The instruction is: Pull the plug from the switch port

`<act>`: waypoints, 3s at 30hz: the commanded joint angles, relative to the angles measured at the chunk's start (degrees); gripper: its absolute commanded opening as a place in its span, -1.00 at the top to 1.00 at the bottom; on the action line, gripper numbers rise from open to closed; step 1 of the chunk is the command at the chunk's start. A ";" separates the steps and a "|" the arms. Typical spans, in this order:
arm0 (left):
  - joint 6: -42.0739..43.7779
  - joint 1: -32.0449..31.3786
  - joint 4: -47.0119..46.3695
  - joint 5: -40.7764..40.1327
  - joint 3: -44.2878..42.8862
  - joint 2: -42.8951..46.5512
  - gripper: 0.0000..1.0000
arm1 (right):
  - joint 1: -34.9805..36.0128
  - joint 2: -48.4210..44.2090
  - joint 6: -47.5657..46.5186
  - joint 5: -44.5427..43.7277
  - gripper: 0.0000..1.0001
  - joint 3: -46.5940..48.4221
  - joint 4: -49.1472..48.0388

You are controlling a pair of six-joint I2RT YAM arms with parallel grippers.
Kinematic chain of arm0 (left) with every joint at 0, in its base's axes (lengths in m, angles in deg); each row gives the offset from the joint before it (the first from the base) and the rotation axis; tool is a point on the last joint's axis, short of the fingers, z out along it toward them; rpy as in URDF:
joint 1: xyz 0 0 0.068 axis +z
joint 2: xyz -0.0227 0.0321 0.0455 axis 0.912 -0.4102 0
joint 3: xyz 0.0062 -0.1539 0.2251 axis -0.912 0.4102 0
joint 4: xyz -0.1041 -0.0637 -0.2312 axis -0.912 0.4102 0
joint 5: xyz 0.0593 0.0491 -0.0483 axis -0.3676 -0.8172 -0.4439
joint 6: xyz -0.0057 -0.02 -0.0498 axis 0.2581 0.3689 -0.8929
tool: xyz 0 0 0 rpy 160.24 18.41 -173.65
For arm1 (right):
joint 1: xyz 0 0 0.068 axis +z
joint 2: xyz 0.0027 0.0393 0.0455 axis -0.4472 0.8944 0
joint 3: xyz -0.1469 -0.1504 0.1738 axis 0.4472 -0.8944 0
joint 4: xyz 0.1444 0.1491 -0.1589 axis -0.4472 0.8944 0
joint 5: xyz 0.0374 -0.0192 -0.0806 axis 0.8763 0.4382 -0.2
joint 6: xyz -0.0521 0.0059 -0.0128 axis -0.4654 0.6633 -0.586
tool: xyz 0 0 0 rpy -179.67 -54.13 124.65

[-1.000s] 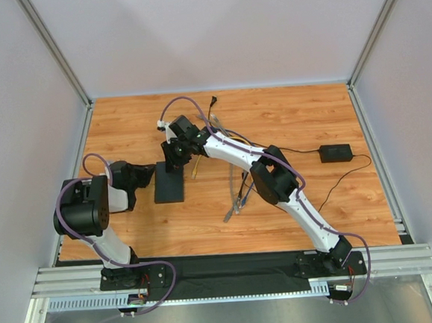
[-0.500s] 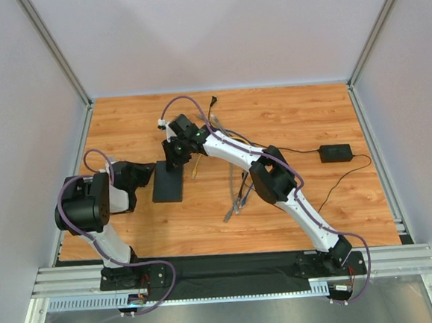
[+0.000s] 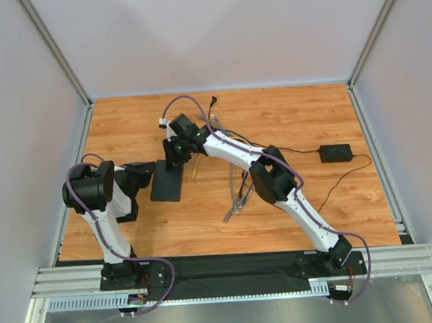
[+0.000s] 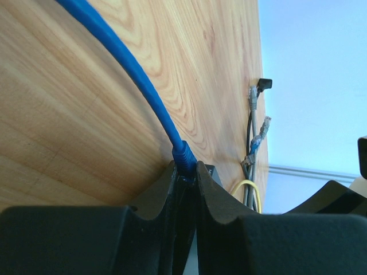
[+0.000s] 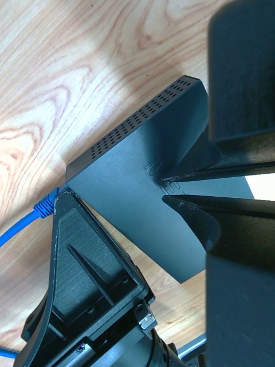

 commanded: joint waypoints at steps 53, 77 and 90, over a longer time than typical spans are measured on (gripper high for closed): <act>43.02 -24.55 93.06 15.23 -47.72 35.52 1.00 | -29.10 -45.38 -6.66 -3.13 0.11 -44.18 -5.19; 59.46 -52.26 118.20 6.45 -78.51 -4.31 0.57 | -51.89 -53.75 -6.84 7.33 0.07 -59.42 -9.41; 51.47 -52.26 110.56 1.87 -65.33 14.13 -0.26 | -48.90 -56.11 -5.53 3.92 0.07 -60.64 -7.74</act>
